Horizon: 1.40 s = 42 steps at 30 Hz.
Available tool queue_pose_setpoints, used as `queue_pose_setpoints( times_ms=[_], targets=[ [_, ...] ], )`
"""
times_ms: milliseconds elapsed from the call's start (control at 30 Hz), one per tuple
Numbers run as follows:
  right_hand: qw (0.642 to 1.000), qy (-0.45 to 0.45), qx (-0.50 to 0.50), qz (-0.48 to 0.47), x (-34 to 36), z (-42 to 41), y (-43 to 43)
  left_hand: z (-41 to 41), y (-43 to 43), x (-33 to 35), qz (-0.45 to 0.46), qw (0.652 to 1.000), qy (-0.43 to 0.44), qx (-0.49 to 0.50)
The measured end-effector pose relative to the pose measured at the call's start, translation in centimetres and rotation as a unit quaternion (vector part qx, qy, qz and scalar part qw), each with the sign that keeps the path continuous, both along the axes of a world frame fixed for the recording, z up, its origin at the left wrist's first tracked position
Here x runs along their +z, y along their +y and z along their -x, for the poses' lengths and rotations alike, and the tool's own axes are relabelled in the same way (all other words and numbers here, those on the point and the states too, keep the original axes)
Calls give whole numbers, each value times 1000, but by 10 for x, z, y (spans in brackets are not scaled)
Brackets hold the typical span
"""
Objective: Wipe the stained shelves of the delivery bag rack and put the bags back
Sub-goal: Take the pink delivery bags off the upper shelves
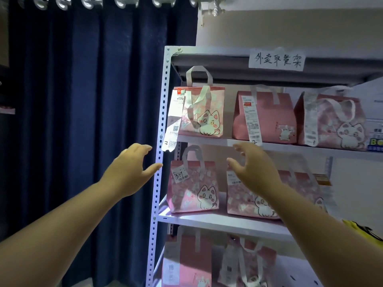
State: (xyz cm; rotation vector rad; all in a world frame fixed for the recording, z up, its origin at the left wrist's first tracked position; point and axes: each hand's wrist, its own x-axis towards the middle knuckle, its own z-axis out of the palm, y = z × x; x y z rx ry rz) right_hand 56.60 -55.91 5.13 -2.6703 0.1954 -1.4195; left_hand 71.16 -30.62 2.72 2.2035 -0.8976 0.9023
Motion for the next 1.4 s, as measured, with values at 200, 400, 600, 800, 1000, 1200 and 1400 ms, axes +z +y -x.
queue_pose_setpoints(
  times_ms=[200,400,600,800,1000,1200,1400],
  targets=[
    [1000,-14,-16,16,-2,-79,-23,-89,-33,6,23,999,6,-33],
    [996,-40,-74,24,14,-157,-46,-177,-69,26,20,997,-13,-70],
    [986,-92,-136,-32,27,-214,-71,-242,-106,49,34,994,-26,-97],
    [985,-84,-137,-64,33,-243,-96,-274,-134,55,39,992,-18,-115],
    [990,-96,-88,-54,34,-252,-116,-284,-141,56,53,989,-25,-133],
    [988,-109,-99,-48,37,-249,-131,-284,-142,59,74,982,-5,-172],
    [985,-134,-101,-24,36,-246,-132,-283,-134,62,114,977,10,-177]
  ],
)
